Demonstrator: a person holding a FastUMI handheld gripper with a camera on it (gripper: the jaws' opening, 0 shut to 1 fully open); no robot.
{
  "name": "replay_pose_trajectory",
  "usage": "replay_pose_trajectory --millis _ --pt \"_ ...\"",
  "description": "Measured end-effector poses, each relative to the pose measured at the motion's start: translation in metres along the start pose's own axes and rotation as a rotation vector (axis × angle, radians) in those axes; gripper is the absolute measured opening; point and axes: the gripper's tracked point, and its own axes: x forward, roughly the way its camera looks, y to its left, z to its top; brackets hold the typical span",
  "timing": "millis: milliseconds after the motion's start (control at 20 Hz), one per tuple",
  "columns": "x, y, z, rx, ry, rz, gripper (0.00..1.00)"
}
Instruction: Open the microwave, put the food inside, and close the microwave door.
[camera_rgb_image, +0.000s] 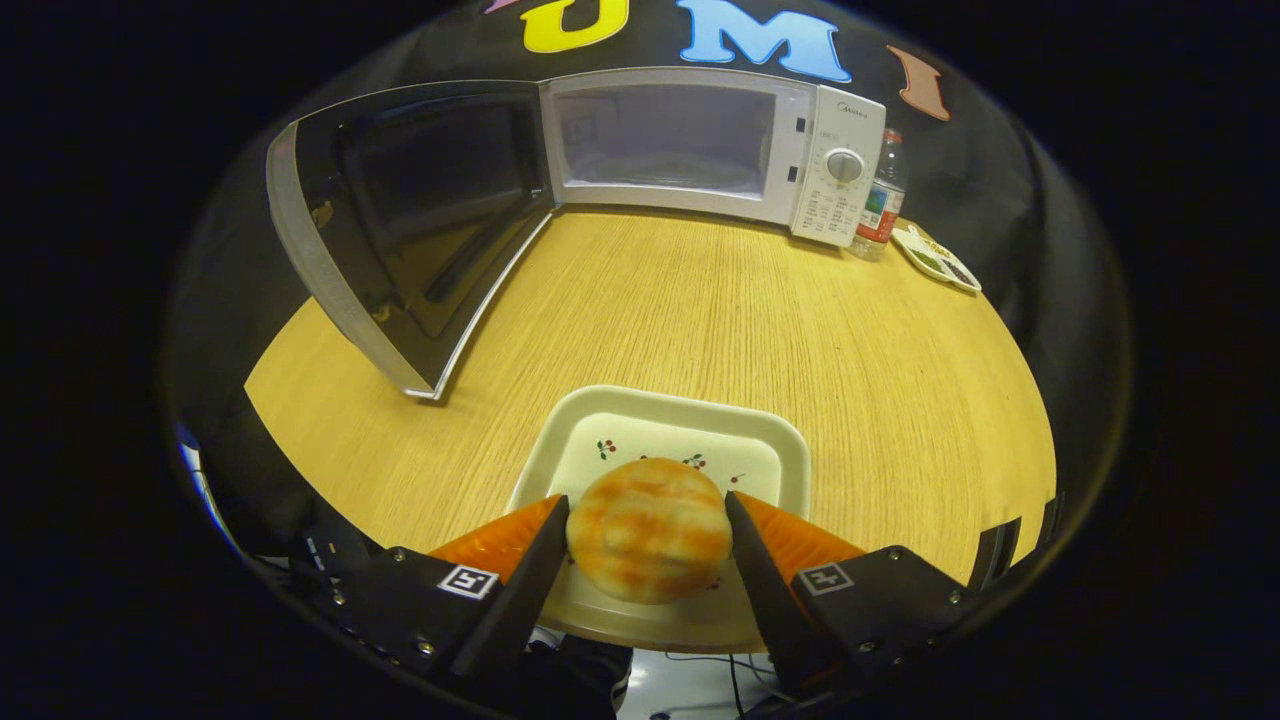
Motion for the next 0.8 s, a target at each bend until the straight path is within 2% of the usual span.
replay_pose_trajectory --millis 300,650,800 --pt "-0.004 0.002 0.011 0.055 -0.019 0.026 0.75" --pt "-0.009 0.011 0.063 0.229 -0.119 0.139 0.74" --pt "-0.004 0.006 0.085 0.269 -0.149 0.162 0.74"
